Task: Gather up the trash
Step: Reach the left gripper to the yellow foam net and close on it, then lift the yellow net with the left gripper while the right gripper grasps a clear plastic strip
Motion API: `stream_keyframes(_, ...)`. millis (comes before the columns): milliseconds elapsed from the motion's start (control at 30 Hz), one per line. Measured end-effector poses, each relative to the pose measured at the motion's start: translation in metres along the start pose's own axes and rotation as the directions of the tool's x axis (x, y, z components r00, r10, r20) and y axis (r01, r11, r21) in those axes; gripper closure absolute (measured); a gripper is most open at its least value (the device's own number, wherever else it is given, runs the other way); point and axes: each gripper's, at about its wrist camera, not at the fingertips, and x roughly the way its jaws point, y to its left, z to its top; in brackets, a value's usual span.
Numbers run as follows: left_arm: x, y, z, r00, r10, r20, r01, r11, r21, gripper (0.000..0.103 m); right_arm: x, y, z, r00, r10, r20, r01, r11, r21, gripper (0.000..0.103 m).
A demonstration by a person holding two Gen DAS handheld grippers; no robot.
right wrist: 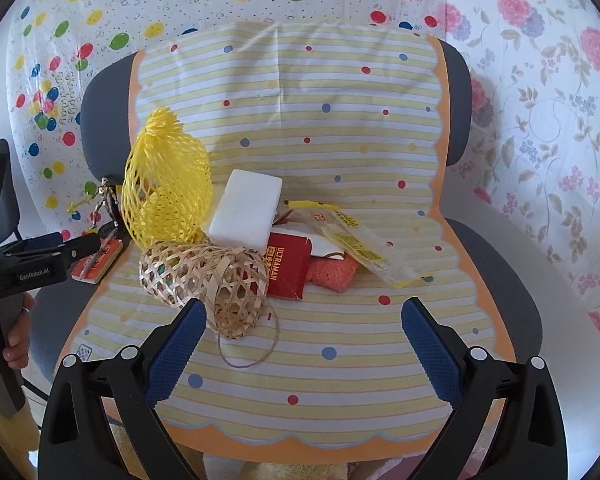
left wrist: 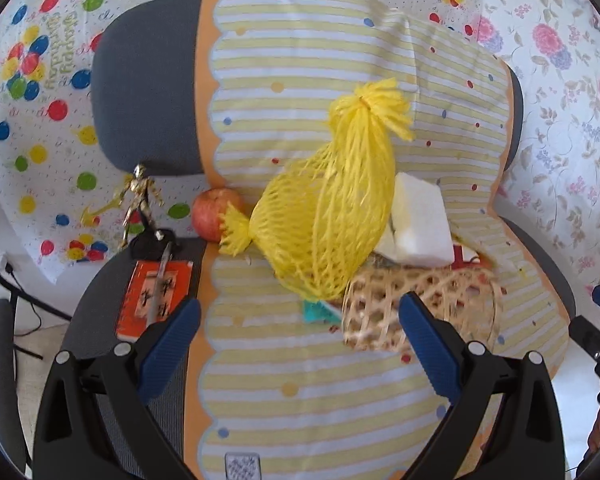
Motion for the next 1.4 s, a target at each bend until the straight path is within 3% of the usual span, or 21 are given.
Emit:
stream_keyframes(267,0.021,-0.014,0.028,0.993,-0.109,0.044,0.111,0.993,-0.037,0.007,0.025,-0.011,0.0,0.999,-0.021,-0.027,0.021,1.0,-0.014,0.006)
stream_keyframes(367,0.036,-0.012,0.044,0.997,-0.056,0.062,0.059,0.997,-0.049,0.007,0.034,-0.017,-0.002,0.999,-0.016,-0.044,0.017,1.0,0.002,0.006)
stream_keyframes(467,0.062,0.009,0.05,1.0,-0.009,-0.001,0.008,0.992,-0.122,0.007,0.04,-0.02,-0.004,0.999,-0.004,-0.054,0.004,1.0,-0.001,0.006)
stream_keyframes(567,0.092,0.037,0.045,0.995,-0.048,-0.085,0.027,0.972,-0.233,0.01,0.046,-0.022,-0.004,0.999,-0.003,-0.054,0.003,1.0,-0.008,0.006)
stream_keyframes(767,0.143,0.061,0.028,0.966,-0.159,-0.203,0.079,0.932,-0.354,0.029,0.059,-0.025,0.0,0.998,0.013,-0.058,-0.013,1.0,0.0,0.006)
stream_keyframes(833,0.152,0.064,0.025,0.958,-0.199,-0.205,0.109,0.917,-0.384,0.032,0.064,-0.026,0.0,0.998,0.013,-0.067,-0.013,1.0,0.002,0.006)
stream_keyframes(967,0.166,0.067,0.021,0.926,-0.319,-0.203,0.204,0.873,-0.443,0.041,0.069,-0.026,-0.001,0.997,0.016,-0.077,-0.015,1.0,0.007,0.006)
stream_keyframes(1067,0.173,0.066,0.019,0.903,-0.383,-0.197,0.26,0.85,-0.459,0.059,0.068,-0.026,-0.002,0.997,0.015,-0.079,-0.014,1.0,0.011,0.006)
stream_keyframes(1100,0.173,0.065,0.019,0.902,-0.389,-0.187,0.269,0.845,-0.463,0.074,0.066,-0.026,-0.002,0.997,0.016,-0.075,-0.015,1.0,0.011,0.006)
stream_keyframes(1200,0.154,0.062,0.028,0.908,-0.404,-0.113,0.324,0.847,-0.422,0.091,0.058,-0.024,-0.001,0.999,0.002,-0.054,-0.002,1.0,-0.002,0.006)
stream_keyframes(1300,0.109,0.054,0.046,0.938,-0.347,0.008,0.331,0.887,-0.322,0.092,0.05,-0.025,0.0,0.999,-0.025,-0.023,0.025,1.0,-0.01,0.006)
stream_keyframes(1400,0.06,0.051,0.061,0.952,-0.278,0.128,0.302,0.919,-0.253,0.092,0.045,-0.03,-0.002,0.998,-0.057,-0.007,0.057,0.998,0.005,0.006)
